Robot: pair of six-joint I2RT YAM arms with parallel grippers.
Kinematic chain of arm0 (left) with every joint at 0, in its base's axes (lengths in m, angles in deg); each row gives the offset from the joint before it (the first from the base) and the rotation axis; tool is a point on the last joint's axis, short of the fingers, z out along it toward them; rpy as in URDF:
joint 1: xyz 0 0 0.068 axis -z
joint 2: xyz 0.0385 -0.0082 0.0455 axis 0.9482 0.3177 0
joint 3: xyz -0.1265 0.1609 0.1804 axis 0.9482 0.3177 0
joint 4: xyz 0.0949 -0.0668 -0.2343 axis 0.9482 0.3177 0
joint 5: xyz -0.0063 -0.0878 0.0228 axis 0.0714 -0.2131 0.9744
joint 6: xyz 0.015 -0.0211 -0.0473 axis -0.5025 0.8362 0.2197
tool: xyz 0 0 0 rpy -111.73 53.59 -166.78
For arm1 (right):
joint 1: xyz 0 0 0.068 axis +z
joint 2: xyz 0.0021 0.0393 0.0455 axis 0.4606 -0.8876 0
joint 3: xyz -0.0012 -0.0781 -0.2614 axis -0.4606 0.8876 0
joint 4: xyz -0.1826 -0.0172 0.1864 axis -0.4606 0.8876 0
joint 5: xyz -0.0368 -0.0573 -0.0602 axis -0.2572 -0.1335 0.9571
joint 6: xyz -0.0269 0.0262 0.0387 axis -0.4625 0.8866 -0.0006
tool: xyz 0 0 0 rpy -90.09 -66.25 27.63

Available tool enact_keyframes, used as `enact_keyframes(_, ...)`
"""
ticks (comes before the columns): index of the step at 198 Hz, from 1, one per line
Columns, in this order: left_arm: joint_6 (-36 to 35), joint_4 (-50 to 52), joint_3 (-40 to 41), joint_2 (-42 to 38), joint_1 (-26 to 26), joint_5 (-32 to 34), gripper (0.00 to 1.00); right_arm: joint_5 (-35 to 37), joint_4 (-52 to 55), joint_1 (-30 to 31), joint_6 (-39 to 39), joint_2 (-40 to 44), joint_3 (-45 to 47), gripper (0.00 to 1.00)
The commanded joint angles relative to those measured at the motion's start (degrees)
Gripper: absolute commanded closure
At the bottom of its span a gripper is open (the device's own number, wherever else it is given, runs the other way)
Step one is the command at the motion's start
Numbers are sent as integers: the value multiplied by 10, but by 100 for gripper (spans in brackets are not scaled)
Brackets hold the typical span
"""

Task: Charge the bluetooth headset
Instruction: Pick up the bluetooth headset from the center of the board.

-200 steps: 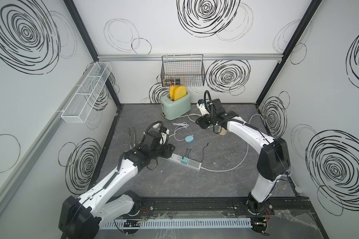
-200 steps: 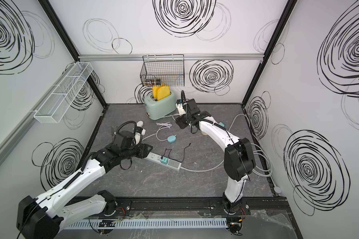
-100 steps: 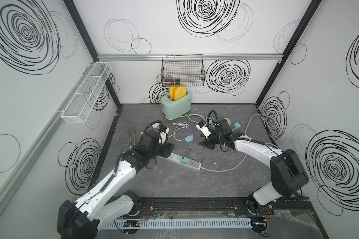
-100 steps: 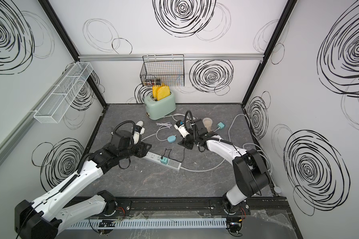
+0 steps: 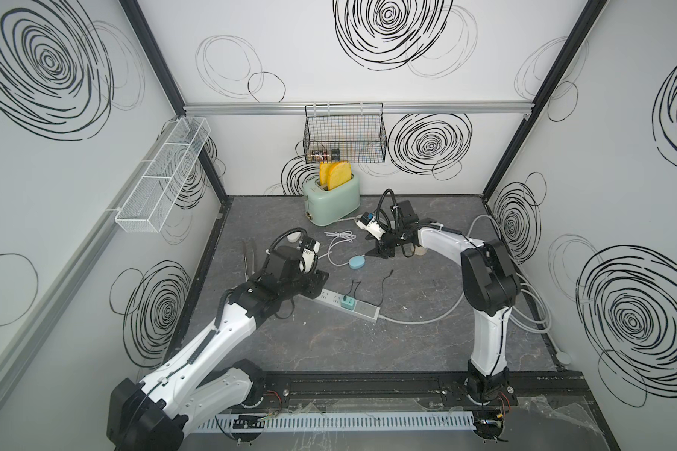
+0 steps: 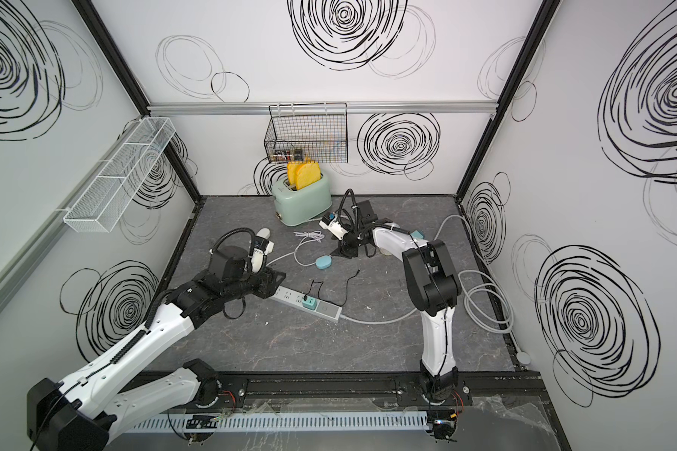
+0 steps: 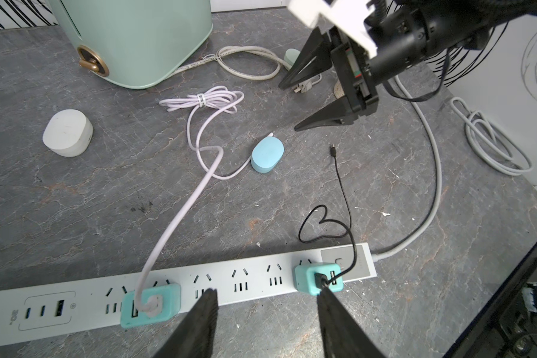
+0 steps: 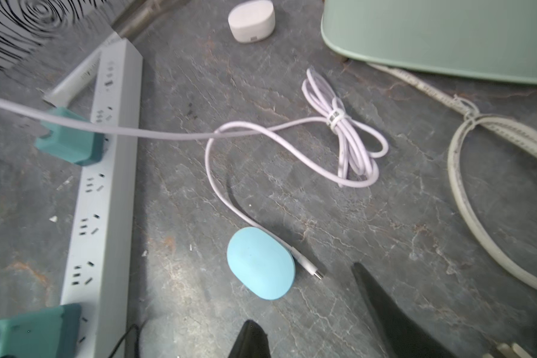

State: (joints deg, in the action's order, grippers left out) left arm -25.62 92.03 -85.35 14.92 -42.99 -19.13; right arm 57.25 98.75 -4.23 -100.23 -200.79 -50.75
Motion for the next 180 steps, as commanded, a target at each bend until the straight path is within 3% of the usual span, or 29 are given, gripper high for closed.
enact_keyframes(1,-5,-20,9,5,-4,-16,44,-28,70,7,-50,-26,-34,34)
enact_keyframes(94,-14,-18,11,12,-32,-35,46,-65,141,21,-75,-121,-131,39)
enact_keyframes(180,1,-10,9,25,-35,-49,46,-97,175,22,-109,-125,-140,37)
